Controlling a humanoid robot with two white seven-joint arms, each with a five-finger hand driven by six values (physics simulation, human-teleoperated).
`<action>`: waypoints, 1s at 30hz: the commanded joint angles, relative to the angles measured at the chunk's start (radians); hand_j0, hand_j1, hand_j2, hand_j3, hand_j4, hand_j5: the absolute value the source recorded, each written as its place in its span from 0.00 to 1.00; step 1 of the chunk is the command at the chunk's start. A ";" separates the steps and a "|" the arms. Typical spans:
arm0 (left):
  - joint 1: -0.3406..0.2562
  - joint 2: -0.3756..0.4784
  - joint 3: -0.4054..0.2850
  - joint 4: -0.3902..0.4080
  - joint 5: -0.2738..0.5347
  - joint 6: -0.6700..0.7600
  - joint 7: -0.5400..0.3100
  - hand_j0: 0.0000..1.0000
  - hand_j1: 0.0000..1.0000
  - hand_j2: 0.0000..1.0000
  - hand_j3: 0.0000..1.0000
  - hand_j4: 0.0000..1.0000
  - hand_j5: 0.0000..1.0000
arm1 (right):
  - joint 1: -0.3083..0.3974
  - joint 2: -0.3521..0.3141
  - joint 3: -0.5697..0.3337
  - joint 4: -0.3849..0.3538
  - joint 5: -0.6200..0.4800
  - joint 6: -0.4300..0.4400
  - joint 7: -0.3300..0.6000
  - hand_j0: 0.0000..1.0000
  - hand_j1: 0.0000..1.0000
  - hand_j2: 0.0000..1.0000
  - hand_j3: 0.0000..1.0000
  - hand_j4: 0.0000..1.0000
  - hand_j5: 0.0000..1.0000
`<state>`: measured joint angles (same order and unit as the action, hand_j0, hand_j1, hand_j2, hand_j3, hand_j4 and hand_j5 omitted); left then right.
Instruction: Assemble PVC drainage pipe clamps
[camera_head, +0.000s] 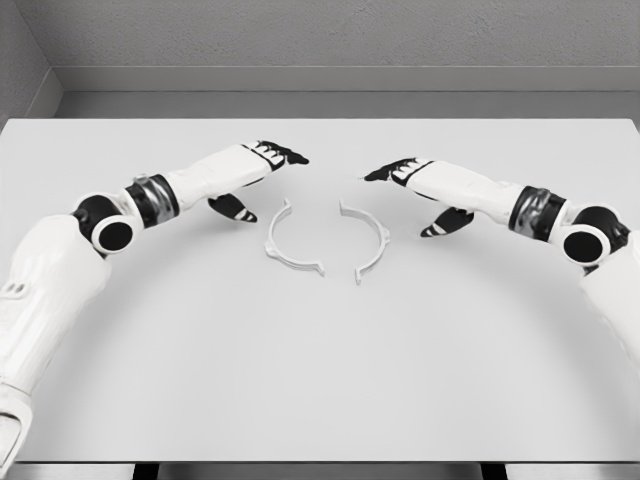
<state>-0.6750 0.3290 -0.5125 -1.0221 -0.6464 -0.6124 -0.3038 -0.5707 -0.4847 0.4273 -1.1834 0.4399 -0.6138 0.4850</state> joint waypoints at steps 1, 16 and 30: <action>0.000 -0.005 0.000 0.002 0.007 0.002 0.000 1.00 1.00 1.00 1.00 1.00 1.00 | 0.002 -0.035 -0.064 -0.004 -0.033 0.003 0.000 1.00 1.00 1.00 1.00 1.00 1.00; 0.005 -0.027 -0.007 0.002 -0.009 0.002 0.000 1.00 1.00 1.00 1.00 1.00 1.00 | 0.055 -0.077 -0.102 -0.104 -0.078 0.003 -0.002 1.00 1.00 1.00 1.00 1.00 1.00; 0.005 -0.057 -0.011 -0.001 -0.030 0.002 -0.008 1.00 1.00 1.00 1.00 1.00 1.00 | 0.061 -0.072 -0.067 -0.102 -0.078 0.003 -0.003 1.00 1.00 1.00 1.00 1.00 1.00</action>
<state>-0.6703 0.2767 -0.5242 -1.0216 -0.6836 -0.6124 -0.3084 -0.5108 -0.5570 0.3529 -1.2852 0.3694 -0.6132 0.4825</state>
